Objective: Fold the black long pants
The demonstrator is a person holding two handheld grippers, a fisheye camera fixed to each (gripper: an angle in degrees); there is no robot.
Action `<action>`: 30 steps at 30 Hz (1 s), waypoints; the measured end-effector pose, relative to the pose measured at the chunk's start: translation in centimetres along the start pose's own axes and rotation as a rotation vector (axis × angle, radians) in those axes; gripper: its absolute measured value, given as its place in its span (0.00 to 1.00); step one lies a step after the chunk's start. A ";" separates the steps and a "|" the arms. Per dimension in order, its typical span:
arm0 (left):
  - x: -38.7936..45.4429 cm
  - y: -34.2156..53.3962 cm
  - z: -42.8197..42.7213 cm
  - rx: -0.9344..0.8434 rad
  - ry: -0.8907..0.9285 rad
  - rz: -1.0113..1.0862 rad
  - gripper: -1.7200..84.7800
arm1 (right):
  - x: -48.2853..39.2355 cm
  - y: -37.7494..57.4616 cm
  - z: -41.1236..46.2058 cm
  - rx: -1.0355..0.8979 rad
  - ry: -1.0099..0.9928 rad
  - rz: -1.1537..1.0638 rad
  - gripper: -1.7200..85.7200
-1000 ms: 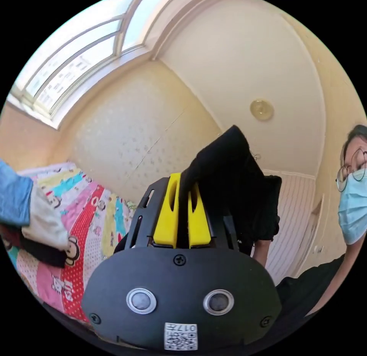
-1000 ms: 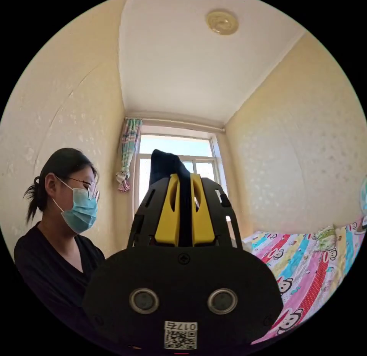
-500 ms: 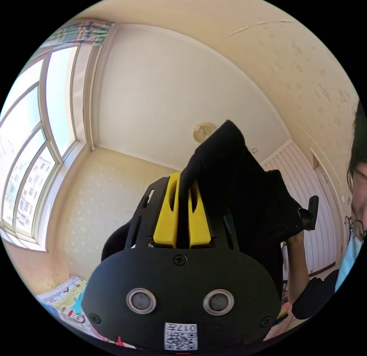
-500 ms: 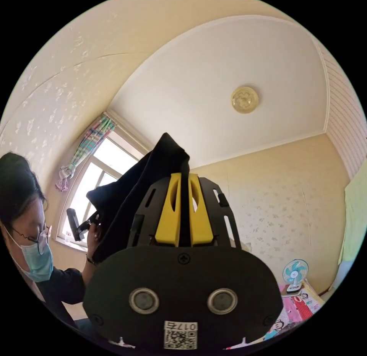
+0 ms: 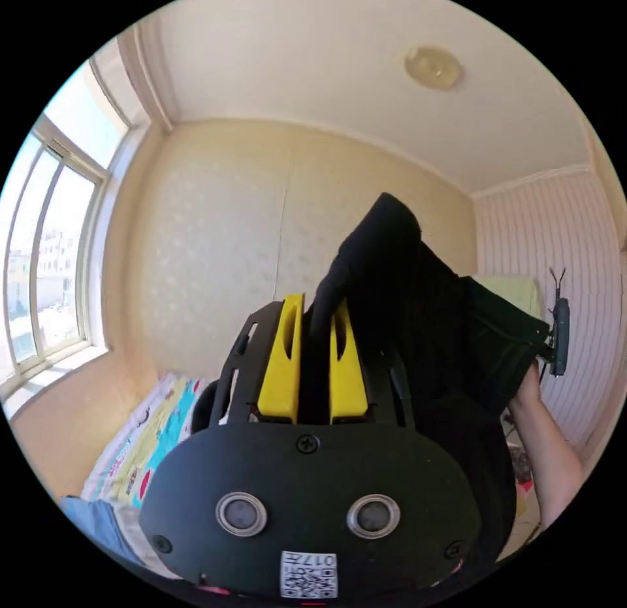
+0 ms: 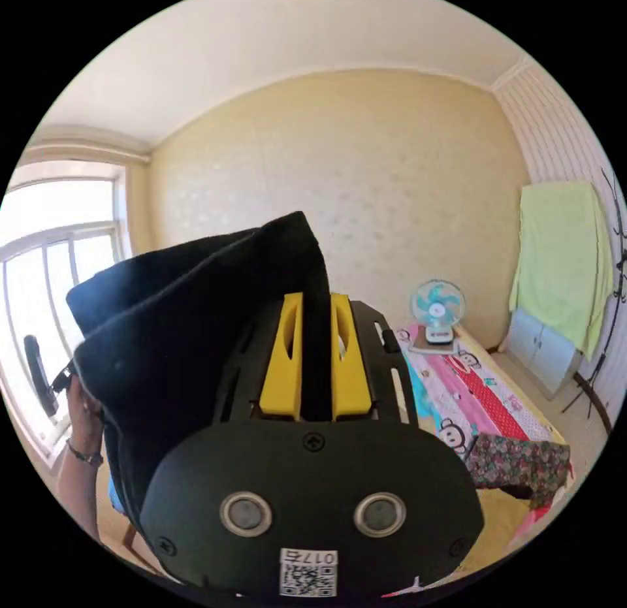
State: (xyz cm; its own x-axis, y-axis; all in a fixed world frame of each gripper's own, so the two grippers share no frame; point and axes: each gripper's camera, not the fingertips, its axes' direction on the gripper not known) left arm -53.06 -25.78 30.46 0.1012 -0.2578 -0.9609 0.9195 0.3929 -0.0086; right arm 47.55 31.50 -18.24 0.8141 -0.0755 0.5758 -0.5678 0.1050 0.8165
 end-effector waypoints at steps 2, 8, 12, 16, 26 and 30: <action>-3.4 2.6 7.9 -0.240 -0.094 -0.055 0.16 | 2.3 3.7 6.5 -0.113 0.040 0.020 0.11; -12.2 24.0 18.2 -0.595 0.055 0.015 0.17 | 9.1 26.6 19.5 -0.468 -0.228 -0.063 0.13; -16.5 42.1 17.4 -0.940 0.171 -0.019 0.19 | 9.6 44.1 20.4 -0.757 -0.552 -0.020 0.15; -18.9 53.2 10.1 -1.106 0.274 -0.186 0.22 | 6.5 53.7 16.5 -0.881 -0.755 0.005 0.17; -15.3 53.1 0.0 -1.057 0.092 -0.094 0.07 | 2.1 63.0 8.6 -0.930 -0.702 0.097 0.06; -18.6 48.6 -2.4 -1.063 0.268 -0.194 0.06 | 2.9 61.5 5.9 -0.970 -0.784 0.037 0.06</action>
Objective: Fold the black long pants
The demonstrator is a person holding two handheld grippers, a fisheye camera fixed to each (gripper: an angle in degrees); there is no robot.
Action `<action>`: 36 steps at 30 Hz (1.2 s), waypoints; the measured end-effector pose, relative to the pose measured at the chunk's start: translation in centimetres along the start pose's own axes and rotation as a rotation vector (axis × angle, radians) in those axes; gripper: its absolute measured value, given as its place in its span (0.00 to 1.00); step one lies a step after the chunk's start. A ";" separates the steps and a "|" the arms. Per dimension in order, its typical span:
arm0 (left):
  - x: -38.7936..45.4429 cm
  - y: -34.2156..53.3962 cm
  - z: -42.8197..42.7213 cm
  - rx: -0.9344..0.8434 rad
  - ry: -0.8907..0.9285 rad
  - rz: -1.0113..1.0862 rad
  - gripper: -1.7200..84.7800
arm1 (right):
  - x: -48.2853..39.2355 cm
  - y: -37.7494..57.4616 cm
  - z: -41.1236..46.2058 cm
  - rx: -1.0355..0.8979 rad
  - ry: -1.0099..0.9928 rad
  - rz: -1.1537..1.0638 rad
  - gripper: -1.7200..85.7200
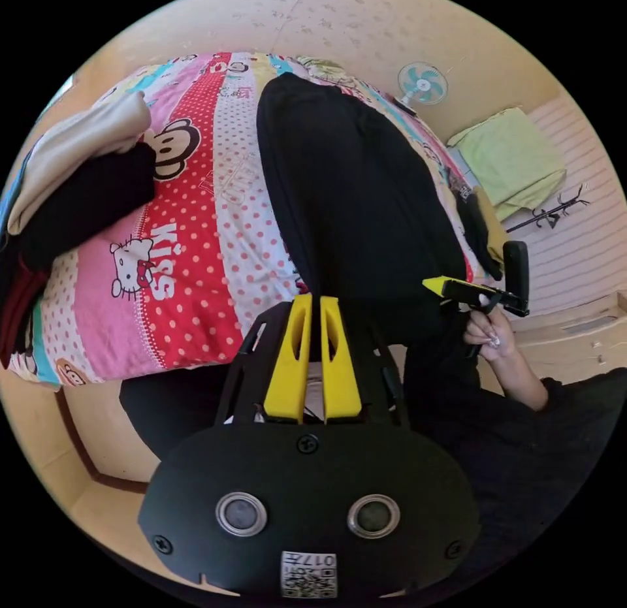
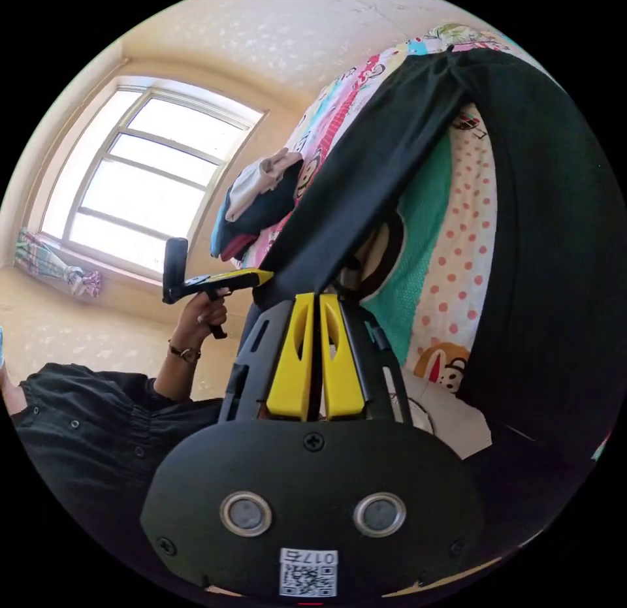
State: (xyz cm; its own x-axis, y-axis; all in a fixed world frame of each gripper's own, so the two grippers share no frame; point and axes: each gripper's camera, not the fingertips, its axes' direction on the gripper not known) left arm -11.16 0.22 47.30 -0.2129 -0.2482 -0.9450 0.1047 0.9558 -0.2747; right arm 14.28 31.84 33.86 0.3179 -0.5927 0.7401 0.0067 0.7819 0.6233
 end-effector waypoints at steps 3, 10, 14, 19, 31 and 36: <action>-4.9 0.6 -1.2 -0.040 0.035 -0.251 0.08 | 1.5 2.1 -2.3 -0.007 0.068 0.012 0.07; -7.0 -1.0 -9.5 0.281 0.496 -0.355 0.16 | 9.7 9.2 -16.3 0.356 0.610 0.437 0.18; -5.3 -4.7 -10.9 0.330 0.718 -0.296 0.16 | 14.4 12.0 -18.9 0.346 0.406 0.544 0.19; -1.8 -8.4 -12.4 0.342 0.742 -0.217 0.16 | 15.2 13.7 -18.6 0.372 0.389 0.538 0.18; 3.4 -10.7 -9.6 0.249 0.617 -0.177 0.17 | 13.0 19.5 -20.2 0.546 0.491 0.581 0.22; 5.9 -11.1 -8.3 0.190 0.501 -0.149 0.17 | 13.0 18.1 -19.5 0.403 0.536 0.597 0.22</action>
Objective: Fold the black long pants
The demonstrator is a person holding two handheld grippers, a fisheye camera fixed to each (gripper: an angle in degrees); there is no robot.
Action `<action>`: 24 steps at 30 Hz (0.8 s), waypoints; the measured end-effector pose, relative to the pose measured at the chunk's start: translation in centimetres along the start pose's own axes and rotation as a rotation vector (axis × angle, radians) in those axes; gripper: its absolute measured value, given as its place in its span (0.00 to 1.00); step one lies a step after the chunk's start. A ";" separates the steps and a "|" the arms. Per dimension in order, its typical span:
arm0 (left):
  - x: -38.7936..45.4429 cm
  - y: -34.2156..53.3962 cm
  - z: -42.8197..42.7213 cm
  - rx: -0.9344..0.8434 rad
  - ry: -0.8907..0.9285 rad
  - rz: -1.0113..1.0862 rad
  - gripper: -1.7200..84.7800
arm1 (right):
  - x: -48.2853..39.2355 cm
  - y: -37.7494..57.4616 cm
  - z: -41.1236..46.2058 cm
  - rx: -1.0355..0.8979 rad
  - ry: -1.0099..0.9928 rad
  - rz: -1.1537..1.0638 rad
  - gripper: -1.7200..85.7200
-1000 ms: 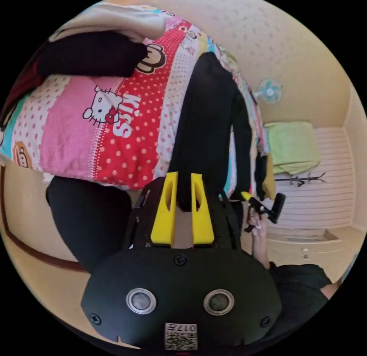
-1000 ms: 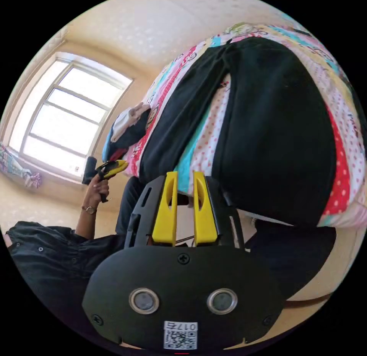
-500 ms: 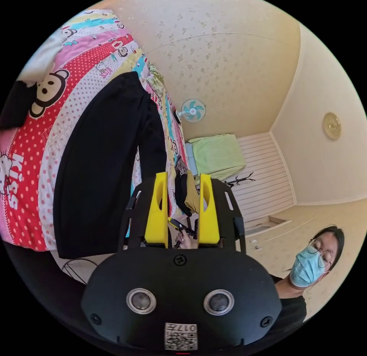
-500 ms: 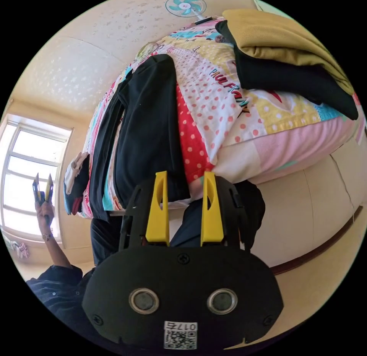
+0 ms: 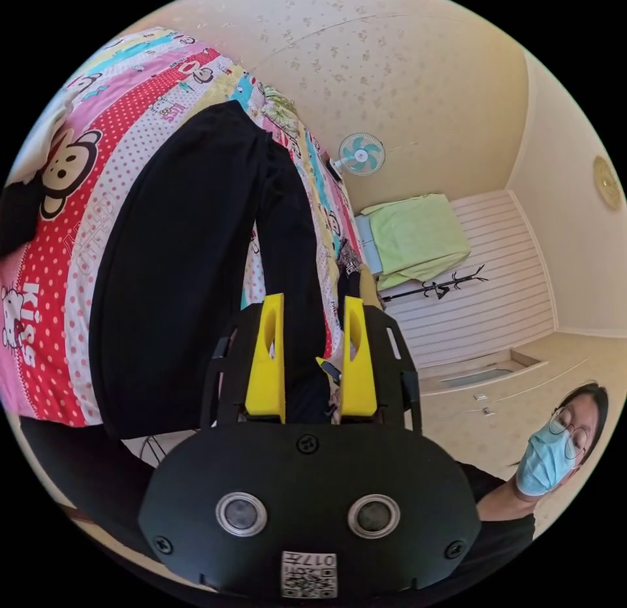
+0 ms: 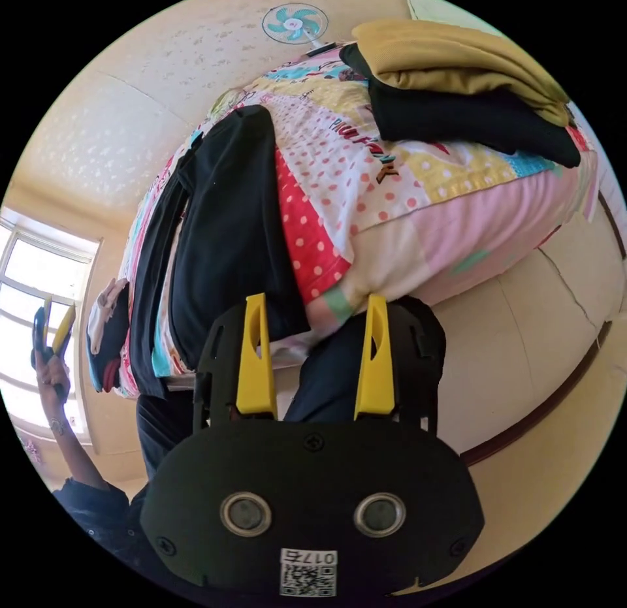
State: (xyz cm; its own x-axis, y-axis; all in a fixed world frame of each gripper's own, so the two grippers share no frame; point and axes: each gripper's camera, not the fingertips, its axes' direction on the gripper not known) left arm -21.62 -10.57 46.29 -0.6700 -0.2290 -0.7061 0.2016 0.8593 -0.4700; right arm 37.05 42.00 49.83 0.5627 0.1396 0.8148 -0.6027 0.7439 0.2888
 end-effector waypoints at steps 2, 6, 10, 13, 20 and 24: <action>0.3 0.0 0.8 -0.017 -0.016 0.004 0.17 | 0.3 0.2 -0.6 -0.022 -0.021 -0.017 0.19; 1.5 0.2 2.6 -0.041 -0.152 0.033 0.18 | 2.6 1.5 -4.2 -0.049 -0.256 -0.040 0.05; 2.6 0.4 4.3 -0.075 -0.203 0.080 0.19 | 5.4 3.4 -9.1 0.114 -0.451 -0.029 0.04; 3.0 0.5 5.8 -0.119 -0.238 0.122 0.19 | 8.0 2.8 -8.5 0.057 -0.276 0.034 0.07; 2.6 1.5 9.2 -0.207 -0.287 0.171 0.20 | 4.0 2.4 -7.9 0.091 -0.290 -0.086 0.18; 0.9 2.1 9.7 -0.227 -0.283 0.155 0.20 | 2.1 2.0 -5.9 -0.060 -0.065 -0.132 0.15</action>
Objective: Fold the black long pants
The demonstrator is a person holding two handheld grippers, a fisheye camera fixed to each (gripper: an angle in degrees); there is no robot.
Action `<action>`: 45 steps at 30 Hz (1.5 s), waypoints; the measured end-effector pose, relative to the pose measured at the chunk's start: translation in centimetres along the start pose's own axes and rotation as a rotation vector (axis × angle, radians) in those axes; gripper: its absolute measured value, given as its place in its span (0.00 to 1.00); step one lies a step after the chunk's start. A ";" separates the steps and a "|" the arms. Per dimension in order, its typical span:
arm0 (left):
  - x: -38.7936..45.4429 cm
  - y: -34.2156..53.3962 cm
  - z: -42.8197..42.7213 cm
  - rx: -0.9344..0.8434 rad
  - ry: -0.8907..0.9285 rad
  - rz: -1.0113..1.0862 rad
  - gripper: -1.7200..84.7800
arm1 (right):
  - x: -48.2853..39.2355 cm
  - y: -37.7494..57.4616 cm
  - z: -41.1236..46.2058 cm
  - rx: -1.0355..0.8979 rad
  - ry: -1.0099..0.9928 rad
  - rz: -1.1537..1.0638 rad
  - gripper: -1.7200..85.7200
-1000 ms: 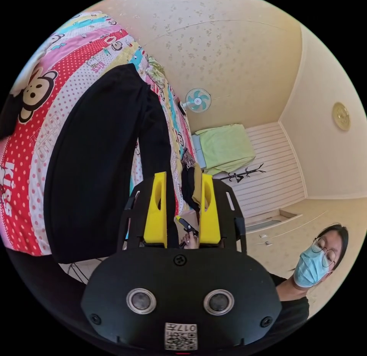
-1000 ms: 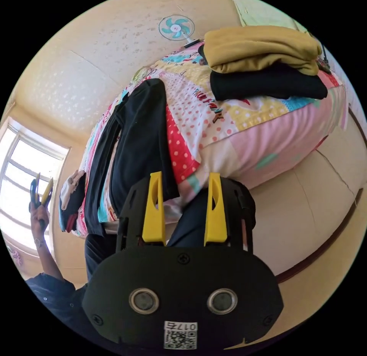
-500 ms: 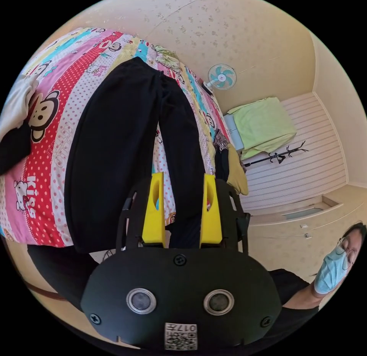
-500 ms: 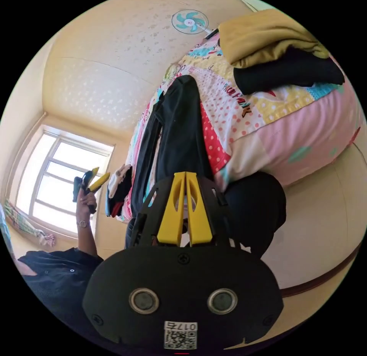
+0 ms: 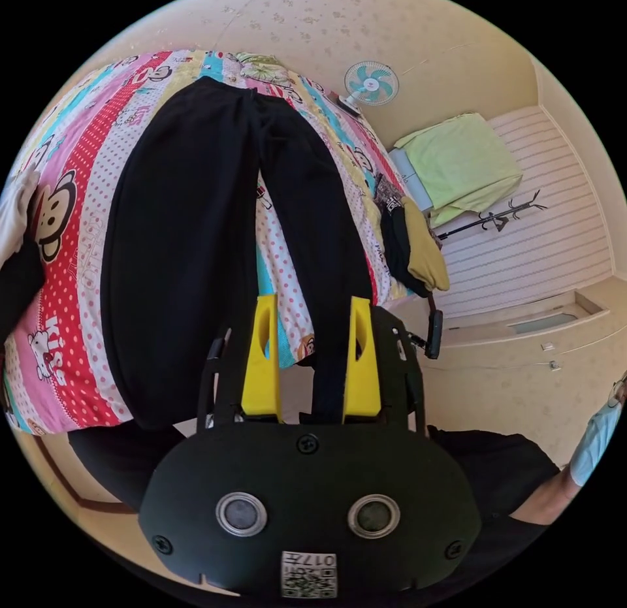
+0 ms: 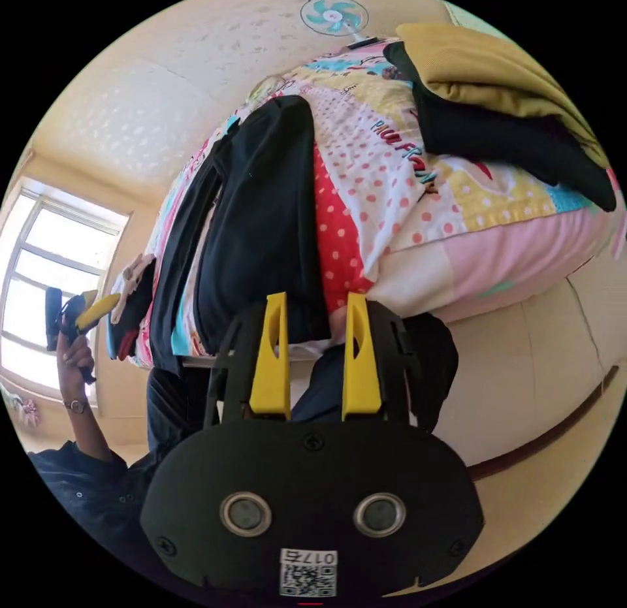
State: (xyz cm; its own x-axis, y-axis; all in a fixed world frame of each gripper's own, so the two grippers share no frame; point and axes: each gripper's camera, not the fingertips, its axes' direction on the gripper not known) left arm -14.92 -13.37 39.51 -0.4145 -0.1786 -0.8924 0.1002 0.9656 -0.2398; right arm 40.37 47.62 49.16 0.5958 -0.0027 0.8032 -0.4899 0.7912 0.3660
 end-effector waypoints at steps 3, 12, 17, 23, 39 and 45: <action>-0.2 1.0 0.6 -0.012 0.008 0.024 0.20 | -0.1 0.5 0.1 -0.122 -0.033 -0.049 0.10; 10.0 -3.4 6.3 -0.208 0.232 0.344 0.20 | -1.3 5.1 -10.4 0.222 -0.541 -0.241 0.04; 11.3 -8.2 12.6 -0.421 0.282 0.336 0.21 | -7.5 3.3 -7.2 0.071 -0.810 -0.409 0.03; 3.9 -7.1 17.6 -0.466 0.404 0.180 0.16 | -5.9 3.4 -2.8 -0.027 -0.232 -0.244 0.09; -1.0 -7.0 12.0 -0.237 0.544 0.083 0.23 | -14.4 4.5 7.3 0.079 -0.232 -0.358 0.05; -2.2 -8.0 11.5 -0.284 0.268 0.160 0.11 | -21.0 4.8 13.9 -0.106 -0.050 -0.672 0.06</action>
State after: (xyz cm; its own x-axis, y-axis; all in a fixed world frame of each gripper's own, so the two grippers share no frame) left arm -4.42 -22.87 39.05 -0.6387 -0.0033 -0.7695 -0.0554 0.9976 0.0417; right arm 16.64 42.97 40.58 0.7178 -0.5401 0.4394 0.0423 0.6637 0.7468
